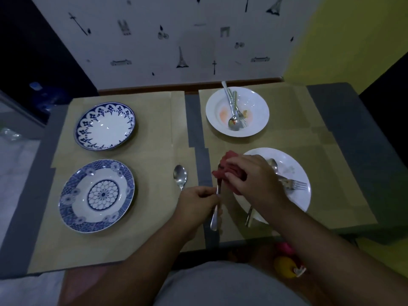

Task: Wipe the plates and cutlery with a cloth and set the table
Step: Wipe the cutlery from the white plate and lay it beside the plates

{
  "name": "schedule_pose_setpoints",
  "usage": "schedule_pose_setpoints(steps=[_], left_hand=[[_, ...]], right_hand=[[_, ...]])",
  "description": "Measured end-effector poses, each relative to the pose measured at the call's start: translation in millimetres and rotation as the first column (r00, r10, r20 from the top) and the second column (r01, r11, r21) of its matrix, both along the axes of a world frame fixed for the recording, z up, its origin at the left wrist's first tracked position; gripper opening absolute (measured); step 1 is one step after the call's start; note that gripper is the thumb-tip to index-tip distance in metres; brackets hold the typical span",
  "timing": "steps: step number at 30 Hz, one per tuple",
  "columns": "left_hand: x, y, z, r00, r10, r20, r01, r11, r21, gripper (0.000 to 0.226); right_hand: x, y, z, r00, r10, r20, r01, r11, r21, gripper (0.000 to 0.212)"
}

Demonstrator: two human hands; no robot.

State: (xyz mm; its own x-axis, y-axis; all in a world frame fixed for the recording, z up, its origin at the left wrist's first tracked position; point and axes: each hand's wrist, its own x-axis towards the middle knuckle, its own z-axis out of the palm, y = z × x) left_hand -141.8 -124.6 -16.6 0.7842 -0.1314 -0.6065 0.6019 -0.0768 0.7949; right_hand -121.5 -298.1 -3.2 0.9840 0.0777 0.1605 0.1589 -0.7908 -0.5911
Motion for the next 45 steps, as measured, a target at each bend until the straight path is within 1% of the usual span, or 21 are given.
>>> schedule_pose_setpoints(steps=[3,6,9,12,15,17,21,22,27,30,32,37,39,43,45], left_hand=[[2.4,11.9,-2.3,0.999,0.041,0.018,-0.040,0.999,-0.033,0.012],[4.1,25.4,-5.1,0.995,0.102,-0.009,-0.102,0.993,-0.065,0.011],[3.4,38.2,-4.8,0.997,0.081,0.012,-0.080,0.994,-0.068,0.011],[1.3,50.6,-0.8,0.998,0.031,0.053,-0.029,0.999,-0.045,0.015],[2.9,61.9,4.2,0.998,0.019,0.059,-0.016,0.998,-0.060,0.024],[5.7,66.9,7.0,0.998,0.038,0.059,-0.034,0.997,-0.067,0.025],[8.6,75.4,5.4,0.998,0.034,0.060,-0.031,0.998,-0.054,0.020],[8.7,76.9,3.9,0.998,0.036,0.060,-0.033,0.998,-0.053,0.018],[14.1,83.9,4.1,0.997,0.017,0.082,-0.015,1.000,-0.024,0.019],[17.1,84.2,4.4,0.997,0.000,0.082,0.001,1.000,-0.013,0.017],[17.6,84.2,5.1,0.996,-0.006,0.090,0.007,1.000,-0.007,0.017],[20.2,86.0,11.4,0.995,0.003,0.103,-0.001,1.000,-0.020,0.020],[22.1,85.4,12.2,0.994,-0.005,0.111,0.006,1.000,-0.013,0.018],[24.1,85.0,9.3,0.994,-0.005,0.112,0.005,1.000,0.001,0.018],[23.5,85.2,8.2,0.994,-0.006,0.111,0.007,1.000,-0.004,0.017]], right_hand=[[-2.1,20.0,-8.0,0.991,0.131,-0.033,-0.132,0.990,-0.044,0.029],[-6.9,32.3,-12.2,0.983,0.182,-0.035,-0.183,0.982,-0.037,0.038],[-6.7,40.2,-11.4,0.969,0.241,-0.046,-0.244,0.966,-0.079,0.043],[8.3,46.9,-8.1,0.950,0.311,-0.012,-0.309,0.942,-0.132,0.039],[28.4,51.5,-1.6,0.964,0.266,0.026,-0.258,0.952,-0.167,0.037],[29.6,56.0,2.2,0.963,0.265,0.044,-0.252,0.949,-0.191,0.037],[9.7,70.5,6.0,0.894,0.442,0.072,-0.411,0.875,-0.257,0.037],[11.5,70.8,5.1,0.886,0.459,0.065,-0.429,0.865,-0.261,0.037],[27.3,69.7,7.0,0.901,0.426,0.085,-0.392,0.880,-0.267,0.039],[20.4,73.4,10.4,0.854,0.516,0.072,-0.476,0.829,-0.295,0.039],[21.5,73.3,11.9,0.840,0.540,0.052,-0.503,0.810,-0.301,0.038],[52.7,64.6,6.6,0.899,0.431,0.076,-0.400,0.881,-0.254,0.039],[52.3,65.0,9.7,0.907,0.414,0.074,-0.386,0.889,-0.247,0.038],[37.2,69.5,14.9,0.840,0.540,0.060,-0.501,0.813,-0.296,0.034],[48.5,66.5,15.2,0.855,0.516,0.048,-0.484,0.828,-0.285,0.034]])
